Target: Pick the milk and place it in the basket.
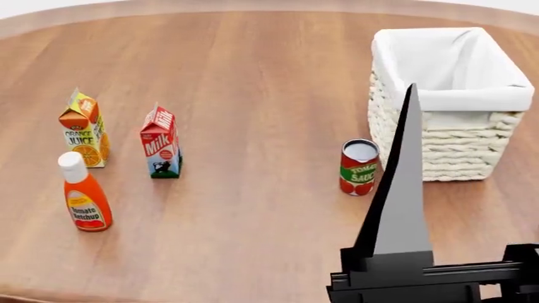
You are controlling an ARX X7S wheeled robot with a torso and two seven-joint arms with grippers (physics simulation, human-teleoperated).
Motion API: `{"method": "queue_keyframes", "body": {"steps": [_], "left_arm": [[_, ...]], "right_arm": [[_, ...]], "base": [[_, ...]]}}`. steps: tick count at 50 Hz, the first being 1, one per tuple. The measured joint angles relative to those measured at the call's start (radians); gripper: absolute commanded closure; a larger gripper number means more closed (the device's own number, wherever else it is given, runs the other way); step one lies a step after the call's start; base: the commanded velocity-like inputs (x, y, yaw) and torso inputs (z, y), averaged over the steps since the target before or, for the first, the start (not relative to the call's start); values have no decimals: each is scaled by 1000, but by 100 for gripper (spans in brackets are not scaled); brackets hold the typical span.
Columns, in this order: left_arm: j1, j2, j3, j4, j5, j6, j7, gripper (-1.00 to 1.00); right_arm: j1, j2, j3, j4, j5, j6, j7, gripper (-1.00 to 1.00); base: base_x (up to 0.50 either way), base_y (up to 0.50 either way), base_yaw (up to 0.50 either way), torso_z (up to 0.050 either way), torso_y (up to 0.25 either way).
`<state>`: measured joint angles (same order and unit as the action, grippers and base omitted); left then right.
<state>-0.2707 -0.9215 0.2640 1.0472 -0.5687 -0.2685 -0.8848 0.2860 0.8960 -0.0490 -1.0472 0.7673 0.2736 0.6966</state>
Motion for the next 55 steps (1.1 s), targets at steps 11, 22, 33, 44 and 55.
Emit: {"method": "queue_keyframes", "body": {"steps": [11, 22, 33, 44, 55], "left_arm": [[-7, -22, 17, 0, -8, 11, -21, -100], [-8, -33, 26, 0, -8, 19, -33, -100], [-7, -38, 36, 0, -5, 24, -39, -100], [-6, -42, 42, 0, -2, 31, -42, -100], [-8, -46, 45, 0, -4, 35, -45, -100]], "right_arm": [[6, 15, -31, 0, -8, -11, 8, -100], [2, 23, -51, 0, -18, -25, 11, -100], [-8, 30, -64, 0, -32, -40, 8, -100], [-35, 37, -70, 0, -47, -78, -14, -100], [-49, 45, -77, 0, -57, -101, -26, -100]], "base": [[0, 500, 0, 0, 0], [0, 249, 0, 0, 0], [0, 0, 0, 0, 0], [309, -89, 0, 0, 0], [483, -140, 0, 0, 0]]}}
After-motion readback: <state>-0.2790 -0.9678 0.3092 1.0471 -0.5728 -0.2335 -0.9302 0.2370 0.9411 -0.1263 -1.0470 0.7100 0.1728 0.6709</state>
